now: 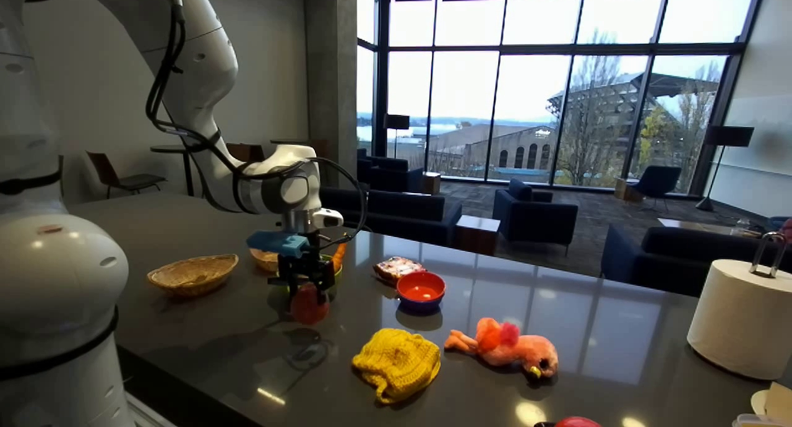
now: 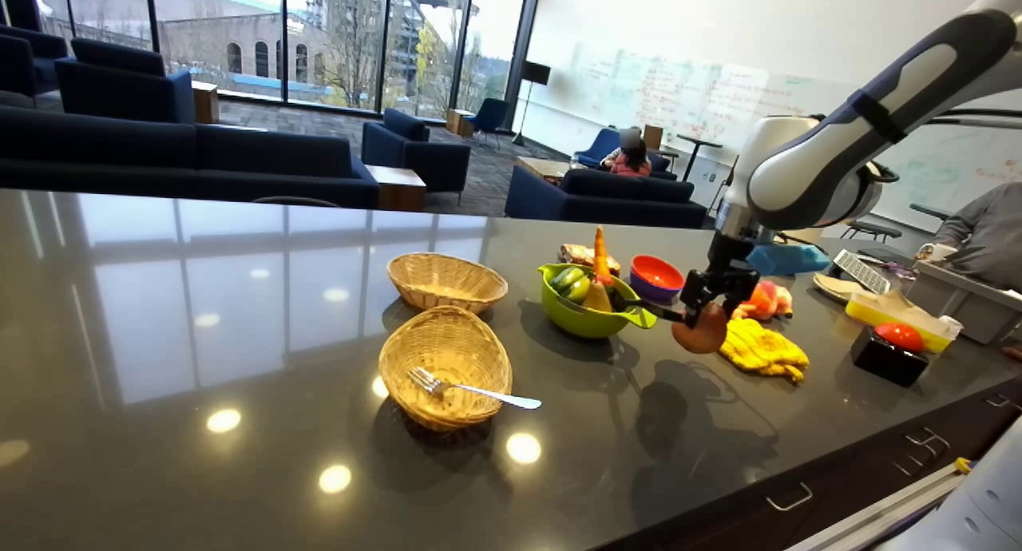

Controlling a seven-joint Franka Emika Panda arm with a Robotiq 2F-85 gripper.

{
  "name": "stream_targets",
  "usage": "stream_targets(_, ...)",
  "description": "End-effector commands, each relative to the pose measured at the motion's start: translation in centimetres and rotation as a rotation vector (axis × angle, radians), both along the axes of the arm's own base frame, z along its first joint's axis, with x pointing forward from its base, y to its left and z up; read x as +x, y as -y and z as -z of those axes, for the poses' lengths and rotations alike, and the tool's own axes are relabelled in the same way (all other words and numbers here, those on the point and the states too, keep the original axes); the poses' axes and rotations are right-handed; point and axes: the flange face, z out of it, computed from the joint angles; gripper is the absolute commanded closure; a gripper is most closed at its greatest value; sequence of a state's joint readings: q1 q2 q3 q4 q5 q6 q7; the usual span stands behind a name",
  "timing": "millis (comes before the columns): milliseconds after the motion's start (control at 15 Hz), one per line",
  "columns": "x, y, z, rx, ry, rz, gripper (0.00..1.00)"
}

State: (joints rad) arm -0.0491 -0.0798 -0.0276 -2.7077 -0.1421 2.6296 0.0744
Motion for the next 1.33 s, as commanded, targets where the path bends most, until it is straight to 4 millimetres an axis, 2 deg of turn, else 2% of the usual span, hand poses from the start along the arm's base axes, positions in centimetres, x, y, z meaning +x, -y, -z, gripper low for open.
stream_targets(0,0.4,-0.7,-2.7,-0.031,0.055,-0.016,0.38)
stream_targets(467,1.7,-1.7,-5.5,-0.076,0.143,-0.049,0.38)
stream_targets(1267,4.2,-6.1,-8.7,-0.105,0.235,-0.2,0.38)
